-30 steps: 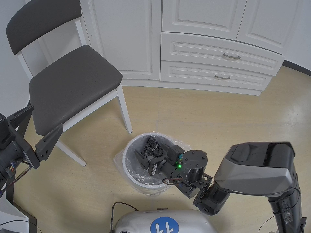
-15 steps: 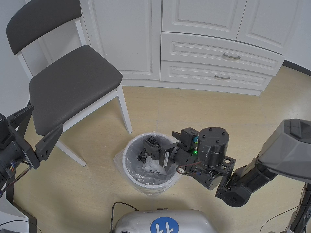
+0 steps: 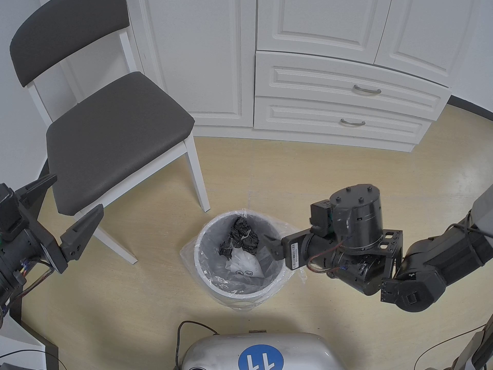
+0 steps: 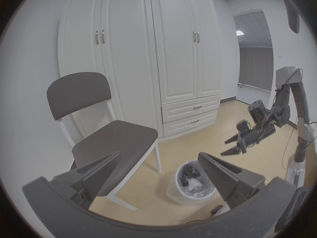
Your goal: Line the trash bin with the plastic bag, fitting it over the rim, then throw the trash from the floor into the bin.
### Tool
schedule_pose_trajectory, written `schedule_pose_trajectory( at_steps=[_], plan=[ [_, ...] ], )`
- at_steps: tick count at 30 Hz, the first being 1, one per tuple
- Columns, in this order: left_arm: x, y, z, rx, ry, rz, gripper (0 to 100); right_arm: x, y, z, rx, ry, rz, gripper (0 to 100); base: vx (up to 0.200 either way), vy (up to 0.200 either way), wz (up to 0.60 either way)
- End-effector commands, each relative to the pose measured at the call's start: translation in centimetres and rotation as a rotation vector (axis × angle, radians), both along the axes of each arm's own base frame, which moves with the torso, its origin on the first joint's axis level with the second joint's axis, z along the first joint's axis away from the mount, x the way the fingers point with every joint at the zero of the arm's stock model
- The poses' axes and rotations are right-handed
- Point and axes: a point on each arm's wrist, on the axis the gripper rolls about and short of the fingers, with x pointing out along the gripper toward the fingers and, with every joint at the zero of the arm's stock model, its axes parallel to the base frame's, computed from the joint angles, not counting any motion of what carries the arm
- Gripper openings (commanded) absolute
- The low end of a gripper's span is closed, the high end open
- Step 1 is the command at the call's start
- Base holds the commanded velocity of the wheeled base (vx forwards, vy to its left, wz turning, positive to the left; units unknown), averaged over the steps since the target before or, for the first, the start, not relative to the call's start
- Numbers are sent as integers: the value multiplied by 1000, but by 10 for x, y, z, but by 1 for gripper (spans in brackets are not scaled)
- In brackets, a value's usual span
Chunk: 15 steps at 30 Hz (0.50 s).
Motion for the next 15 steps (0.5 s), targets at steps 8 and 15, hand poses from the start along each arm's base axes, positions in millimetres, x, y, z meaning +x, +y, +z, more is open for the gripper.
schedule_pose_trajectory(
  at_steps=[8, 15],
  plan=[
    [18, -3, -49, 84, 227, 33, 100, -14, -80, 32, -162, -134, -255, 100, 0, 0, 0],
    [26, 0, -75, 101, 327, 80, 100, -49, -130, 48, -278, -214, -281, 100, 0, 0, 0]
  ],
)
